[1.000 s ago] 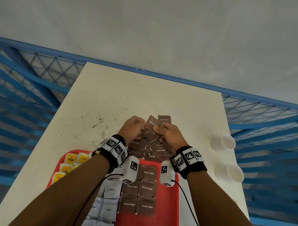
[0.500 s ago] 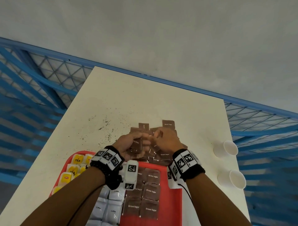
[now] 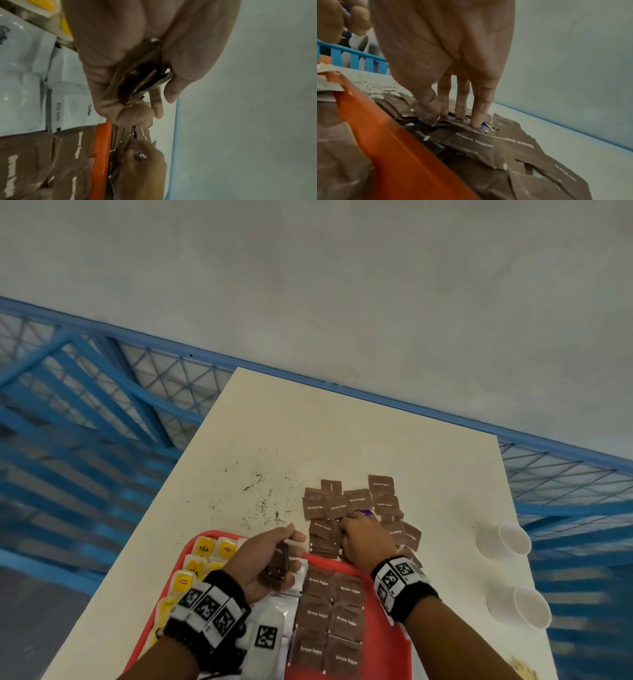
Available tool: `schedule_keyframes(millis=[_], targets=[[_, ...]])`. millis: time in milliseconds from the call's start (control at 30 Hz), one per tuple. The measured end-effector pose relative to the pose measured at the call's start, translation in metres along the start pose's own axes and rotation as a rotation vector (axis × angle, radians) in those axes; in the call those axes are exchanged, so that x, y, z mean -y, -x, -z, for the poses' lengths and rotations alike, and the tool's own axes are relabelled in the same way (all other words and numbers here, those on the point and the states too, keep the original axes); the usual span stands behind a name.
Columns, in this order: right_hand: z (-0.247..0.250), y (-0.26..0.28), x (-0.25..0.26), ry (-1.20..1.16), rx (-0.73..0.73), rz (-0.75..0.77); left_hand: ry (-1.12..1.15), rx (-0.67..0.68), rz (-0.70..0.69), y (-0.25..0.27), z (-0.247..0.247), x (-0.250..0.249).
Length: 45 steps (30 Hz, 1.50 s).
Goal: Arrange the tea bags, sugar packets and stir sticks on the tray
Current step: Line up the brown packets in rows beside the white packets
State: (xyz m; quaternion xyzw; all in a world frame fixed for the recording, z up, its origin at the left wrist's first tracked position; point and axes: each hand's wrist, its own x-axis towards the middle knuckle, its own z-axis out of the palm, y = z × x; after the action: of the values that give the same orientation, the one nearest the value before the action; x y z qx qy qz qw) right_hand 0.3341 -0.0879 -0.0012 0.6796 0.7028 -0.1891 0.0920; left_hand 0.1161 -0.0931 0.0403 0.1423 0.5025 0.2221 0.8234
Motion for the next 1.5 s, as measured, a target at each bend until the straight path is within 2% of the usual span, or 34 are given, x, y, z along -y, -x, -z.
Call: schedule_keyframes(millis=[233, 467, 600, 700, 800, 833, 900, 967, 1100, 1167, 1267, 1333, 1400, 1500], targets=[[0.003, 0.001, 0.01, 0.046, 0.106, -0.009, -0.003, -0.039, -0.017, 0.013, 0.002, 0.006], [-0.005, 0.001, 0.005, 0.064, 0.016, 0.034, 0.022, -0.052, -0.018, 0.026, 0.007, 0.008], [-0.01, 0.004, -0.001, 0.014, -0.098, 0.022, 0.019, -0.037, -0.02, 0.033, 0.008, 0.006], [0.002, 0.007, -0.006, -0.156, -0.231, -0.065, 0.033, -0.015, -0.014, 0.034, 0.008, 0.005], [0.028, 0.021, -0.007, -0.498, -0.386, -0.231, 0.065, 0.001, -0.001, 0.034, 0.001, 0.004], [0.037, 0.03, -0.003, -0.595, -0.423, -0.245, 0.077, 0.015, 0.005, 0.035, -0.004, 0.004], [0.052, 0.053, 0.014, -0.662, -0.499, -0.183, 0.105, 0.05, 0.007, 0.034, -0.017, 0.005], [0.058, 0.08, 0.036, -0.639, -0.532, -0.039, 0.134, 0.086, -0.001, 0.033, -0.029, 0.009], [0.04, 0.129, 0.074, -0.344, -0.366, 0.219, 0.12, 0.219, 0.002, 0.041, -0.038, 0.019], [0.031, 0.145, 0.083, -0.348, -0.282, 0.273, 0.043, 0.243, -0.045, 0.052, -0.035, 0.025], [0.031, 0.163, 0.085, -0.5, -0.32, 0.269, -0.034, 0.242, -0.121, 0.066, -0.024, 0.035], [0.036, 0.175, 0.086, -0.765, -0.408, 0.186, -0.056, 0.253, -0.139, 0.078, -0.018, 0.039], [0.044, 0.189, 0.089, -1.088, -0.433, 0.109, -0.121, 0.278, -0.163, 0.09, -0.016, 0.04], [0.049, 0.208, 0.091, -1.442, -0.5, -0.046, -0.32, 0.316, -0.271, 0.11, -0.016, 0.041]])
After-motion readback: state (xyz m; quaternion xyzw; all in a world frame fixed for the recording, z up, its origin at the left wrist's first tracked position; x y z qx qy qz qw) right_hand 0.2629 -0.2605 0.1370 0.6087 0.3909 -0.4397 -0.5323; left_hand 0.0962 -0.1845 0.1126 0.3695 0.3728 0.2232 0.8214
